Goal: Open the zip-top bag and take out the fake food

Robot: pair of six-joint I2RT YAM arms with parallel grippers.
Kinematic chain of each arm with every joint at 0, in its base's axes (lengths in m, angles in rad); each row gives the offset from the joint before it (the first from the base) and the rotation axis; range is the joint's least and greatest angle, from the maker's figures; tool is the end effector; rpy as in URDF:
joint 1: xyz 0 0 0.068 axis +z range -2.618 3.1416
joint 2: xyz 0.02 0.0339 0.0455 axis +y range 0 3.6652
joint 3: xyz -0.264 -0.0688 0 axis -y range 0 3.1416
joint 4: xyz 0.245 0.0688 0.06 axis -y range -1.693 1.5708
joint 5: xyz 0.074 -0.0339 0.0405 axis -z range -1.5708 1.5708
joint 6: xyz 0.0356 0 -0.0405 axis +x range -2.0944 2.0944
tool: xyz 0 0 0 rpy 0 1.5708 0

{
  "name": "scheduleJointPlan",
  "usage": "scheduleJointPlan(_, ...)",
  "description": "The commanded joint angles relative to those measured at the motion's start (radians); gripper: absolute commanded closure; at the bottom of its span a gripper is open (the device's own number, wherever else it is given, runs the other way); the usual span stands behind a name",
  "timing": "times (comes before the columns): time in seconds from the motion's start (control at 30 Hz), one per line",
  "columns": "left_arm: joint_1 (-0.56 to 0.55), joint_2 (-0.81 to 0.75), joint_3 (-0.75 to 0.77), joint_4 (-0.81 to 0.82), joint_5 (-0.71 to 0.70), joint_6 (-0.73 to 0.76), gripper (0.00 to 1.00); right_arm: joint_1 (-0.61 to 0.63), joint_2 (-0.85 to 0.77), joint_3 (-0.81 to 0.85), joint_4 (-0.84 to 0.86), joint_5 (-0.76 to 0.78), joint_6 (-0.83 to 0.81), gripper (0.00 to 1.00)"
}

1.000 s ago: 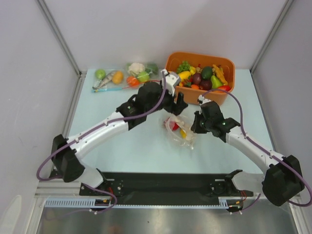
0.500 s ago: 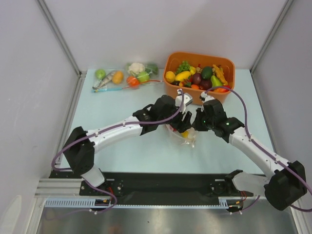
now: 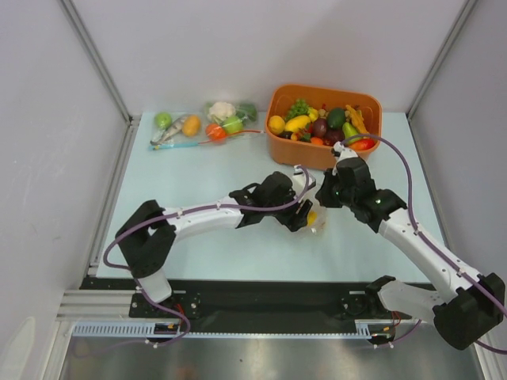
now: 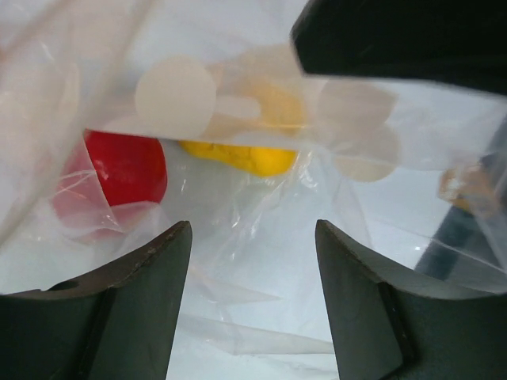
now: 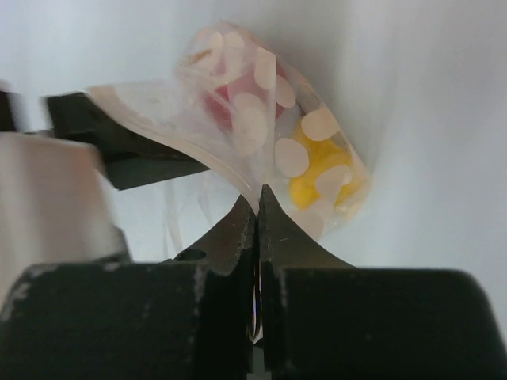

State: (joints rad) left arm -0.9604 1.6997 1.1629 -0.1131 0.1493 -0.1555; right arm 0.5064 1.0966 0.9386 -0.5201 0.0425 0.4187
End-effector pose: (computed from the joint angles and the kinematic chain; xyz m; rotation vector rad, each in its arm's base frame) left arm 0.2147 -0.3161 0.2355 0.9899 2.1051 -0.7580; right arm 0.2073 0.1132 0.3003 -0.0770 2.2858 0.4449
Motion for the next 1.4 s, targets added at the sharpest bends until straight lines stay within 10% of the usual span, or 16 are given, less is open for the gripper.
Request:
scheduleJointPlan(0.0, -0.014, 0.052, 0.017, 0.013, -0.054, 0.005, 0.31, 0.000, -0.032, 0.066, -0.009, 0.040, 0.012, 1.00)
scheduleJointPlan(0.43, -0.014, 0.121, 0.021, -0.016, -0.143, -0.022, 0.30, -0.008, -0.047, 0.063, -0.040, 0.079, 0.005, 0.95)
scheduleJointPlan(0.63, -0.011, 0.132, 0.003, -0.011, -0.142, -0.032, 0.30, -0.048, -0.082, 0.052, -0.037, 0.060, -0.001, 0.49)
scheduleJointPlan(0.77, -0.012, 0.120, -0.014, -0.002, -0.142, -0.038, 0.30, -0.075, -0.130, 0.037, -0.020, 0.066, 0.002, 0.40)
scheduleJointPlan(1.37, -0.011, 0.052, -0.029, 0.079, -0.070, -0.055, 0.26, -0.232, 0.003, -0.236, 0.192, -0.148, 0.022, 0.42)
